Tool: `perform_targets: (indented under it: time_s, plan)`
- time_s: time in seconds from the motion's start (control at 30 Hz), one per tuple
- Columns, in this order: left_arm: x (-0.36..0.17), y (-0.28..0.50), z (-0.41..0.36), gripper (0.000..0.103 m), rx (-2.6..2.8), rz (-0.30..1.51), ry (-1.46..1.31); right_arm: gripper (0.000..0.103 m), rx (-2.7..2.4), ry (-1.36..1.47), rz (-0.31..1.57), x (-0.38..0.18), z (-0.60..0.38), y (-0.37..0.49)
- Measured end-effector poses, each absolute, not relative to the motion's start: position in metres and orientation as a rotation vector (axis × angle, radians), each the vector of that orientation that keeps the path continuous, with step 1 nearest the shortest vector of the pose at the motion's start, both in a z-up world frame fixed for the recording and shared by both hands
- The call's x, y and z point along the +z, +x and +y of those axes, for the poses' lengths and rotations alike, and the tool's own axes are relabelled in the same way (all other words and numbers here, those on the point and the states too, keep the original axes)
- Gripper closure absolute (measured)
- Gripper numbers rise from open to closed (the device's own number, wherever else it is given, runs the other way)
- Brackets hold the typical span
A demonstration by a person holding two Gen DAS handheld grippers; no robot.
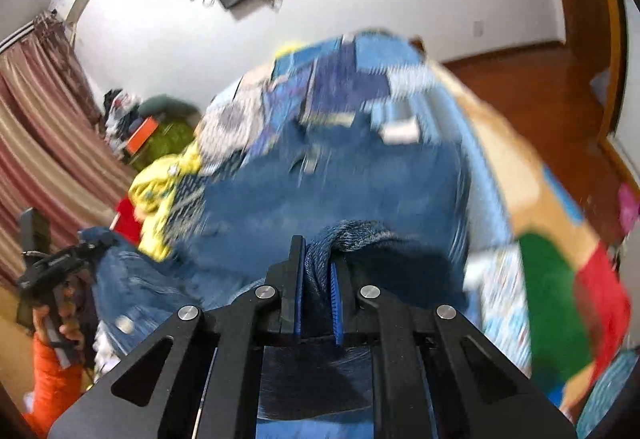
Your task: Fold large clothes
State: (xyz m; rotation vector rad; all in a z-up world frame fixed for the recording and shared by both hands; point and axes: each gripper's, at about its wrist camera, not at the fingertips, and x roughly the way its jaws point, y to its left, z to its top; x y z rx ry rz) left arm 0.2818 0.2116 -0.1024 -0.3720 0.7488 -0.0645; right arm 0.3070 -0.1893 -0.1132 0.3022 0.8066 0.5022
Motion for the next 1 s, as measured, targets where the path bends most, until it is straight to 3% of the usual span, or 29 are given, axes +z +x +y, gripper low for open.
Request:
perform_targets:
  time_s: [0.1,0.43,0.6,0.77,0.8,0.9,1.0]
  plan:
    - [-0.107,0.313,0.224,0.091,-0.012,0.73,-0.395,0.094,0.44,0.332,0.783,-0.116,-0.202,0.339]
    - [-0.208,0.387,0.23,0.091,0.073,0.92,-0.405,0.094,0.405,0.351,0.965,-0.18,-0.202,0.415]
    - [-0.23,0.384,0.225,0.082,0.059,0.972,-0.335,0.092,0.437,0.324,1.021,-0.193,-0.21,0.42]
    - [-0.229,0.374,0.223,0.076,0.026,0.999,-0.281,0.044,0.389,0.273,1.046,-0.185,-0.218,0.413]
    - [-0.226,0.373,0.222,0.073,0.02,1.004,-0.281,0.04,0.358,0.258,1.036,-0.18,-0.221,0.409]
    - [-0.214,0.362,0.224,0.06,-0.013,1.006,-0.31,0.037,0.356,0.26,1.004,-0.17,-0.227,0.398]
    - [-0.205,0.354,0.225,0.056,-0.03,0.993,-0.343,0.037,0.39,0.298,0.988,-0.161,-0.23,0.387]
